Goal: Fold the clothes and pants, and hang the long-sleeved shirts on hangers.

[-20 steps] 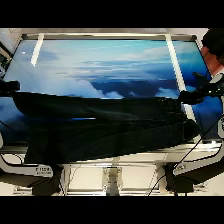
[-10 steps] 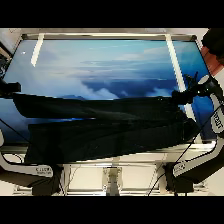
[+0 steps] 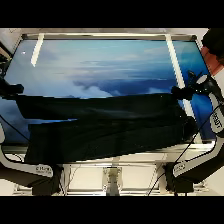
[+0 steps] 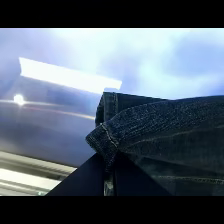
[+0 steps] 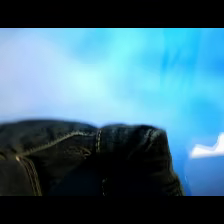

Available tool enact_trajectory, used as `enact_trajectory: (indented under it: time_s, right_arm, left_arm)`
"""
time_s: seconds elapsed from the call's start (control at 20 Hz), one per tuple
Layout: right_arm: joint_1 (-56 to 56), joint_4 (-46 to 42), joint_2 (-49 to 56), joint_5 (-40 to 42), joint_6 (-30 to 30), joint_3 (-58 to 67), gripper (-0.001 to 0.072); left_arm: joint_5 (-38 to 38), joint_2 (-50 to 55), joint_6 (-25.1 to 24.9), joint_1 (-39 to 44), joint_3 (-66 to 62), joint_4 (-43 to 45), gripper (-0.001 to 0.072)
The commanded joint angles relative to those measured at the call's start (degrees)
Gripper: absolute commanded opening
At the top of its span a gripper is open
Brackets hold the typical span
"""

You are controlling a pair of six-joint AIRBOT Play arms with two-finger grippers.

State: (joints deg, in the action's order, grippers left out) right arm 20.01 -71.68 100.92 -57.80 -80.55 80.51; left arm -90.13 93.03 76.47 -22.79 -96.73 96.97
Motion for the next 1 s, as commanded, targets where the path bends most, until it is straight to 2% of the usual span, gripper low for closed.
enact_trajectory:
  time_s: [0.0, 0.1, 0.25, 0.35, 0.45, 0.65, 0.75, 0.85, 0.9, 0.95]
  right_arm:
    - [0.0, 0.5, 0.0, 9.0, -5.4, 2.1, 0.0017]
    - [0.0, 1.0, 0.0, 14.5, -8.4, 2.8, 0.0016]
    - [0.0, 2.6, 0.5, 21.2, -10.4, 2.8, 0.0016]
    - [0.0, 7.1, 1.8, 25.4, -10.5, 2.9, 0.0016]
    - [-0.2, 13.5, 4.0, 28.6, -10.4, 3.6, 0.0016]
    - [-2.9, 14.4, 8.0, 33.5, -10.3, 8.3, 0.0016]
    - [-3.7, 14.4, 10.2, 34.0, -10.5, 12.0, 0.0016]
    - [-3.7, 14.5, 13.0, 30.2, -10.5, 16.4, 0.0019]
    - [-3.6, 14.5, 14.3, 27.9, -10.5, 18.6, 0.0046]
    - [-3.5, 14.5, 15.5, 25.8, -10.5, 20.8, 0.0112]
  left_arm:
    - [-0.3, 2.8, -1.2, -0.1, 0.0, -1.5, 0.0018]
    - [0.3, 4.9, -3.4, -0.1, 0.0, -5.2, 0.0019]
    - [6.1, 7.7, -1.4, -0.1, -0.1, -6.2, 0.0019]
    - [13.0, 8.9, 2.8, -0.1, -0.1, -6.6, 0.0019]
    - [21.9, 9.8, 5.5, -0.1, -0.3, -12.1, 0.0019]
    - [36.5, 11.9, 6.1, -0.1, -0.3, -24.5, 0.0019]
    - [39.2, 13.7, 6.1, -0.1, -0.3, -28.8, 0.002]
    - [39.3, 15.5, 6.1, -0.1, -0.4, -30.6, 0.0044]
    - [39.3, 16.1, 6.1, 0.0, -0.4, -31.0, 0.0082]
    - [39.2, 16.4, 6.1, 0.0, -0.4, -31.1, 0.0127]
